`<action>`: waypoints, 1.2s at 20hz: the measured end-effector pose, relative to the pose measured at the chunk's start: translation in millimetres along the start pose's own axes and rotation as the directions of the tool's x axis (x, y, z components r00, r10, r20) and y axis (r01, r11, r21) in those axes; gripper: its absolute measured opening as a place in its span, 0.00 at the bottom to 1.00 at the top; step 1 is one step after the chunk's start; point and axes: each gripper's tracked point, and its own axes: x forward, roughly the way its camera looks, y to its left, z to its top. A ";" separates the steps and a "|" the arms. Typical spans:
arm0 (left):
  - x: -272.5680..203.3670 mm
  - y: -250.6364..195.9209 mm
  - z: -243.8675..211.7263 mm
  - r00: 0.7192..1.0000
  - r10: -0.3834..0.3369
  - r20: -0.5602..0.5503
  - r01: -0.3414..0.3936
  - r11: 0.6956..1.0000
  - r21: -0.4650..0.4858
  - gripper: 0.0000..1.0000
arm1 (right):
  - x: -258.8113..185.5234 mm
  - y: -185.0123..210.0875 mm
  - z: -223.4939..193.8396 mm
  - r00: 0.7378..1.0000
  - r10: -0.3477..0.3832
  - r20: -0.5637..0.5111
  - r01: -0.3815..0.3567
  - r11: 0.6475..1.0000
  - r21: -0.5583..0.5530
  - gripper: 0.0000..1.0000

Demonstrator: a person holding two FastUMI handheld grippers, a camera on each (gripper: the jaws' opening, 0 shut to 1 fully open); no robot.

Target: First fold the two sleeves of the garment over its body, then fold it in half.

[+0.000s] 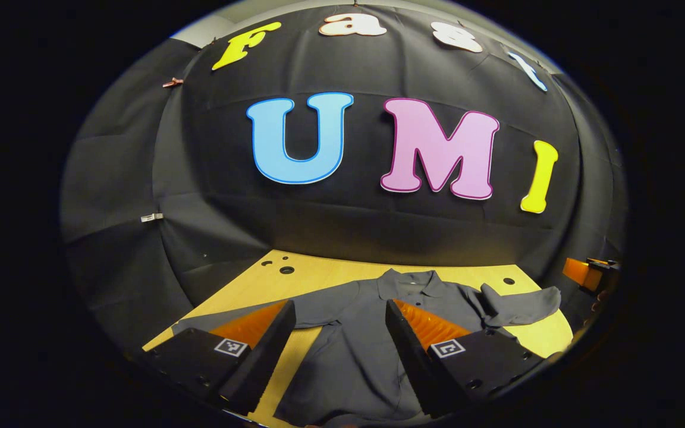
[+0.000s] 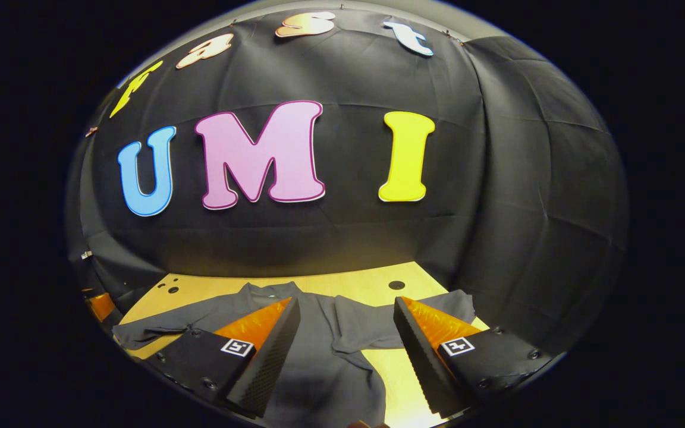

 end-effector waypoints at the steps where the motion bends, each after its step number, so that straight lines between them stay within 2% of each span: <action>1: 0.7 0.3 -2.4 1.000 0.010 0.001 -0.010 1.000 0.002 0.96 | 4.0 -6.5 -2.3 1.000 -0.005 -0.003 0.005 1.000 -0.005 0.98; 10: -6.8 -2.9 -17.0 0.997 0.065 -0.044 -0.065 0.998 0.015 0.96 | 48.6 -102.7 -17.5 0.985 -0.162 -0.053 0.164 0.986 0.026 0.98; 16: -4.9 -10.5 -23.6 0.994 0.067 -0.091 -0.066 0.998 0.013 0.96 | 93.5 -190.4 -45.5 0.940 -0.315 -0.134 0.324 0.945 0.048 0.97; 20: 2.7 -11.1 -18.4 0.993 0.071 -0.099 -0.066 0.996 0.059 0.96 | 125.2 -236.0 -70.1 0.905 -0.379 -0.193 0.392 0.919 0.033 0.98; 22: 5.5 -12.5 -17.9 0.991 0.075 -0.113 -0.067 0.995 0.072 0.96 | 137.7 -251.7 -85.5 0.888 -0.396 -0.234 0.409 0.913 0.008 0.98; 24: 6.6 -17.5 -20.2 0.988 0.066 -0.140 -0.057 0.996 0.069 0.96 | 151.3 -257.5 -97.6 0.890 -0.371 -0.264 0.387 0.922 0.008 0.98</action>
